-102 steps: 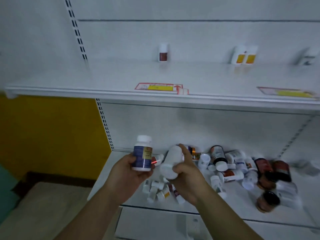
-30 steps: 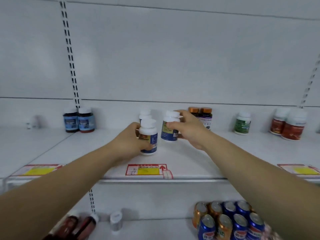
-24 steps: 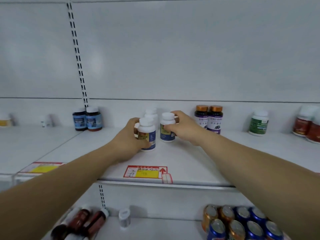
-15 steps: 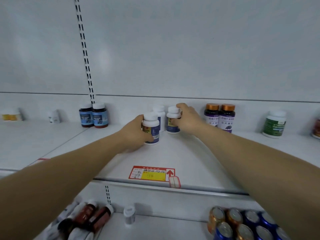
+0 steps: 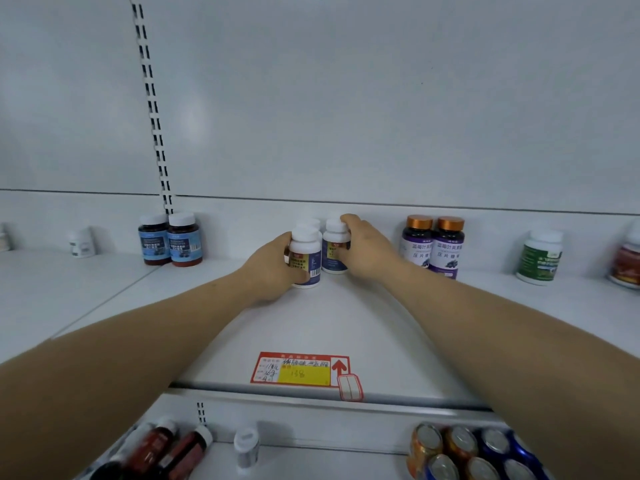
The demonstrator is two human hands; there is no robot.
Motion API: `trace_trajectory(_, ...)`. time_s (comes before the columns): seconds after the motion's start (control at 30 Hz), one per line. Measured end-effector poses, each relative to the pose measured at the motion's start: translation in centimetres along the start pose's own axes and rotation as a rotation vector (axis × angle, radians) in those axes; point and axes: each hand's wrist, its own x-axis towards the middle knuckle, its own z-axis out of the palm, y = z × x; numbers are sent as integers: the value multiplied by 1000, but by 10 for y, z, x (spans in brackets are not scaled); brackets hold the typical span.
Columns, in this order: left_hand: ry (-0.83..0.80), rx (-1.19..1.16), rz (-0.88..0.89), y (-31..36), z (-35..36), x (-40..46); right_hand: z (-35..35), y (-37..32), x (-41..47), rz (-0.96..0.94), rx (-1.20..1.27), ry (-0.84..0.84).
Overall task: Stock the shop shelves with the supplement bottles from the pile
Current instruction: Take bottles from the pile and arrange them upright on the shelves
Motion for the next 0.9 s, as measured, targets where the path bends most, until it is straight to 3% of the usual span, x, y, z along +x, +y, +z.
trace_trajectory(0.27,-37,39,-82,6,-2,1,-13,-1,1,9,3,-55)
trace_trajectory(0.47,-60,279,-152,19,-35,-34,-43,-35,6,-64,-66,-26)
trace_trajectory(0.7,14,501,-211,-7,-112,-133,-15,-150,-15,-270,-95,-165)
trace_trajectory(0.9,114,572,-340,-72,-209,-254,51,-307,-62,-477,-28,-242)
